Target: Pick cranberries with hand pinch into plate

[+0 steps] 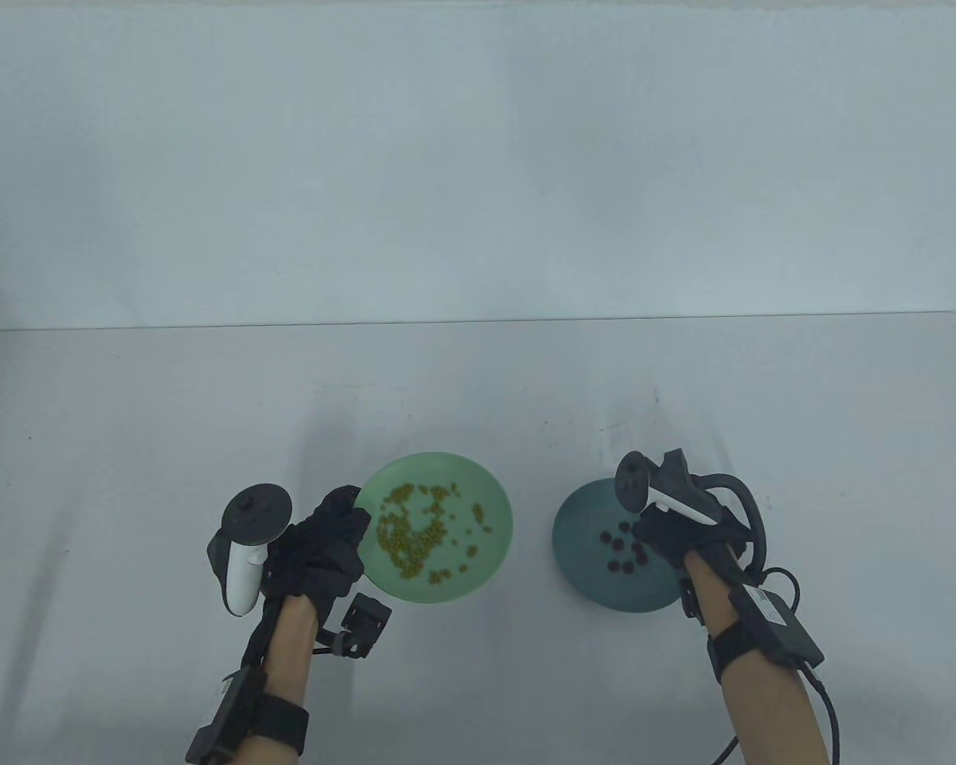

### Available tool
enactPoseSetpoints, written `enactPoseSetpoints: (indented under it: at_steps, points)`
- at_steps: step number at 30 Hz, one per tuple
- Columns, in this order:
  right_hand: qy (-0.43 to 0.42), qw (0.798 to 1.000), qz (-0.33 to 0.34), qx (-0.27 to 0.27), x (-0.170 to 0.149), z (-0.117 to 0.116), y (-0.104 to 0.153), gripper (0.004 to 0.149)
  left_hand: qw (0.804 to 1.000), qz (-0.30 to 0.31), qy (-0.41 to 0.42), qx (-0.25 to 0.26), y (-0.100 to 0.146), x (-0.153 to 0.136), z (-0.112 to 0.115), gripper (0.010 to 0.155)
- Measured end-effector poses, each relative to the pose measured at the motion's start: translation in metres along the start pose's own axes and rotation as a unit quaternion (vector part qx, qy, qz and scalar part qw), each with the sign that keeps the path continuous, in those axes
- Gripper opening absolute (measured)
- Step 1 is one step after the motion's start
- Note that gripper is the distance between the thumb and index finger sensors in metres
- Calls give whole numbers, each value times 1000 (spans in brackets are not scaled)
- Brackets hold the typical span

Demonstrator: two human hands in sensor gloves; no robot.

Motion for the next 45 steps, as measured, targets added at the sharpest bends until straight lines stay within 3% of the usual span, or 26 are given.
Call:
enactPoseSetpoints:
  at_steps: [9, 15, 20, 29, 40, 45]
  points:
    - [2, 999, 9, -42, -3, 34, 23, 53, 1000, 3, 0, -3, -1, 0, 2, 55]
    - [-15, 991, 63, -121, 11, 72, 66, 59, 1000, 4, 2, -3, -1, 0, 2, 55]
    - [-34, 973, 112, -200, 27, 89, 109, 65, 1000, 4, 3, -2, 0, 0, 2, 55]
    - [-69, 949, 181, -250, 49, 68, 149, 80, 1000, 5, 2, -1, 0, 0, 2, 55]
    - [-63, 944, 211, -246, 53, 37, 147, 89, 1000, -4, 6, 10, 1, -4, -5, 54]
    - [-54, 944, 207, -249, 53, 35, 147, 90, 1000, -9, 2, 9, 1, -4, -6, 54]
Point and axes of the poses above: the tracker on the back of each hand, its own x axis roughly to the thumb side, its own y axis roughly from the fingertips to the wrist, z = x × y, the point moved 4 cm from there along -y, roughly from the wrist to the fingertips, and after that the axes turned 4 degrees about z, right-handed, at the moved point
